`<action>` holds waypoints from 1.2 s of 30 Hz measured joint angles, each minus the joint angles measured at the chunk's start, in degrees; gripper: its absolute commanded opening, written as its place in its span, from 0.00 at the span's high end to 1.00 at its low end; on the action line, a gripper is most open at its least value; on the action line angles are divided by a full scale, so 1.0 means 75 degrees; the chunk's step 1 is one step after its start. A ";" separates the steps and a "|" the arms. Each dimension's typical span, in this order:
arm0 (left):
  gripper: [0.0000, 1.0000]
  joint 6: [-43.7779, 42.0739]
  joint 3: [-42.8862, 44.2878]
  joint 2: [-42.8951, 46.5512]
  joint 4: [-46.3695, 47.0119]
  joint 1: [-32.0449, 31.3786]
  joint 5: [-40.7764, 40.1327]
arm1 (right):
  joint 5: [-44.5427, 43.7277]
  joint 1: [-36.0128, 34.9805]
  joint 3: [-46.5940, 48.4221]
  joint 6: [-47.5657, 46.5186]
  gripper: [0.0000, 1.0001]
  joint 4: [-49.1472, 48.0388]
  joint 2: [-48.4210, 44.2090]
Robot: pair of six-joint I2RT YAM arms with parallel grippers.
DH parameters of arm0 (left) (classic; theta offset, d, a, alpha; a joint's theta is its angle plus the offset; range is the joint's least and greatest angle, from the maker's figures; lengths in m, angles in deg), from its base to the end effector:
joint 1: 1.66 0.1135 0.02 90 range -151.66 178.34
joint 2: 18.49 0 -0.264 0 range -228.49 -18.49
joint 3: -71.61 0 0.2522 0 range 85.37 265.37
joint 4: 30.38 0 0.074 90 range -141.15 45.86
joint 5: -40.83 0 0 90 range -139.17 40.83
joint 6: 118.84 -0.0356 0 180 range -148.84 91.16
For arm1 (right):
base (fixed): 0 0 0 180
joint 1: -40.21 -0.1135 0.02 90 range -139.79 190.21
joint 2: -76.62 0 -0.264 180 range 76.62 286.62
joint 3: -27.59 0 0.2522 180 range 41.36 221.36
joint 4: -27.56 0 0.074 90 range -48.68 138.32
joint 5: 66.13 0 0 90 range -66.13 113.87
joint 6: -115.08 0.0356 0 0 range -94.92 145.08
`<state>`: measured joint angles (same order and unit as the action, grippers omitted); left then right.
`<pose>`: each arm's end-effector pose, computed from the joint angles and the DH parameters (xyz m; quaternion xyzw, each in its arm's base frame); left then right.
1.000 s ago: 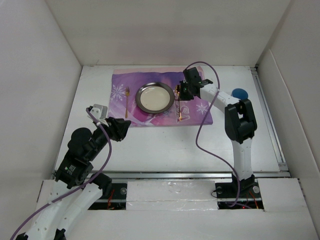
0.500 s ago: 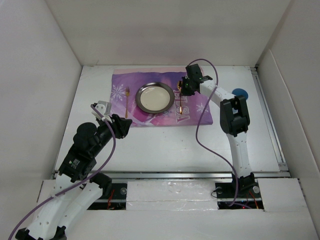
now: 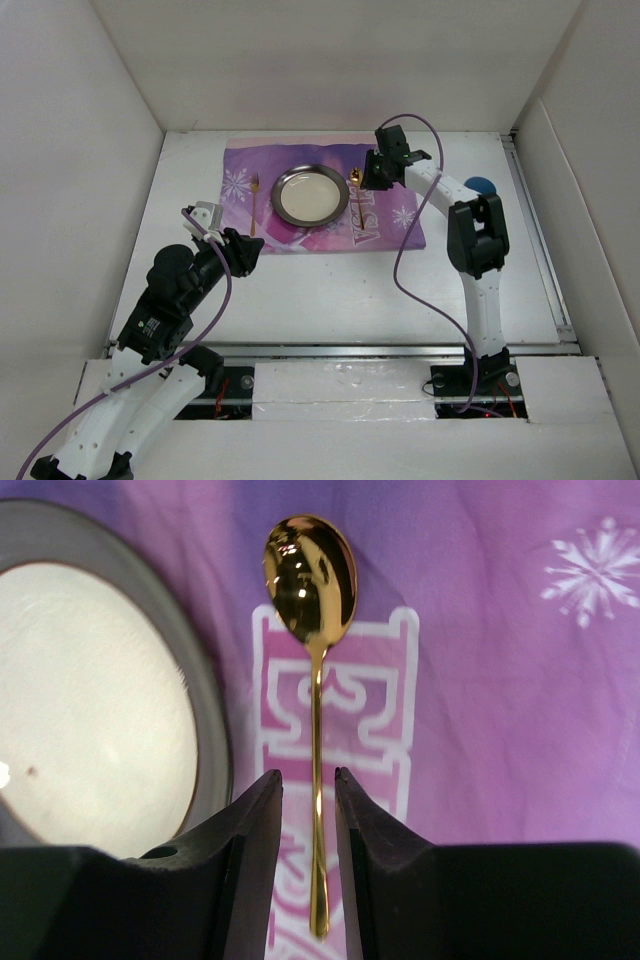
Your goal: Set the dinner table for one person
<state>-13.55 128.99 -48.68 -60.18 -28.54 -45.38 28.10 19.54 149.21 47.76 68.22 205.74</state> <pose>0.1109 -0.0589 0.3565 0.0957 0.7166 -0.2707 0.6356 0.4759 0.1824 0.2038 0.0032 0.9335 0.1638 0.3189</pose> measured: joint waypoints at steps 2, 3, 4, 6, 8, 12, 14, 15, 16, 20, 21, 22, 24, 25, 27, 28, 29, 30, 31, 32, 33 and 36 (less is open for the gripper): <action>0.66 0.0000 -0.0003 0.0000 -0.0003 0.0000 0.0000 | -0.0067 0.0000 -0.0329 -0.0050 0.95 -0.0003 -0.0498; 0.66 0.0000 0.0000 0.0003 -0.0003 0.0000 0.0003 | -0.0131 0.0000 -0.0557 -0.0047 1.00 -0.0058 -0.0833; 0.66 0.0003 0.0000 0.0012 0.0000 0.0000 0.0003 | -0.0236 0.0000 -0.0857 -0.0050 1.00 -0.0125 -0.1265; 0.66 0.0000 0.0000 0.0038 0.0000 0.0000 0.0000 | -0.0621 0.0003 -0.1827 -0.0044 1.00 -0.0551 -0.2401; 0.66 0.0000 0.0000 0.0064 0.0000 0.0000 0.0003 | -0.1137 0.0006 -0.2783 -0.0038 1.00 -0.0866 -0.3634; 0.66 0.0000 0.0000 0.0067 0.0020 0.0000 0.0032 | -0.2326 0.0353 -0.4185 0.0029 0.70 -0.1422 -0.5753; 0.66 0.0000 0.0000 0.0061 0.0017 0.0000 0.0038 | -0.2774 0.0793 -0.4637 0.0085 0.62 -0.1582 -0.6321; 0.66 0.0000 0.0000 0.0055 0.0020 0.0000 0.0055 | -0.2952 0.1046 -0.4826 0.0140 0.52 -0.1655 -0.6484; 0.66 0.0000 -0.0003 0.0055 0.0026 0.0000 0.0070 | -0.3092 0.1346 -0.4966 0.0172 0.47 -0.1673 -0.6563; 0.66 0.0000 -0.0003 0.0015 0.0047 0.0000 0.0128 | -0.3407 0.2273 -0.5091 0.0204 0.42 -0.1658 -0.6222; 0.66 0.0000 0.0000 0.0000 0.0047 0.0000 0.0154 | -0.3424 0.2393 -0.5065 0.0210 0.42 -0.1629 -0.6044; 0.66 0.0000 0.0000 -0.0015 0.0047 0.0000 0.0184 | -0.3413 0.2468 -0.4966 0.0213 0.42 -0.1574 -0.5834; 0.66 -0.0003 -0.0003 -0.0015 0.0047 0.0000 0.0210 | -0.3404 0.2527 -0.4689 0.0204 0.42 -0.1507 -0.5313; 0.66 -0.0003 -0.0003 -0.0006 0.0050 0.0000 0.0210 | -0.3389 0.2535 -0.4578 0.0201 0.42 -0.1498 -0.5071; 0.66 -0.0003 -0.0003 0.0009 0.0050 0.0000 0.0219 | -0.3389 0.2532 -0.4465 0.0198 0.44 -0.1472 -0.4709; 0.66 0.0000 -0.0003 0.0009 0.0050 0.0000 0.0224 | -0.3389 0.2547 -0.4444 0.0201 0.45 -0.1440 -0.4564; 0.66 -0.0003 -0.0003 0.0009 0.0050 0.0000 0.0230 | -0.3386 0.2547 -0.4438 0.0204 0.46 -0.1422 -0.4450; 0.66 -0.0003 -0.0003 0.0012 0.0050 0.0000 0.0230 | -0.3383 0.2559 -0.4438 0.0207 0.50 -0.1413 -0.4345; 0.66 -0.0003 -0.0003 0.0015 0.0050 0.0000 0.0230 | -0.3381 0.2570 -0.4438 0.0207 0.55 -0.1416 -0.4246; 0.66 -0.0003 -0.0003 0.0015 0.0050 0.0000 0.0239 | -0.3363 0.2597 -0.4438 0.0213 0.59 -0.1422 -0.4153; 0.66 -0.0003 -0.0003 0.0015 0.0050 0.0000 0.0245 | -0.3348 0.2620 -0.4438 0.0219 0.72 -0.1422 -0.4071; 0.66 -0.0003 -0.0003 0.0006 0.0047 0.0000 0.0271 | -0.3319 0.2699 -0.4389 0.0242 1.00 -0.1478 -0.3896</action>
<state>-13.58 128.97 -48.64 -59.83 -28.54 -43.34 3.20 39.78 116.29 49.58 57.13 176.52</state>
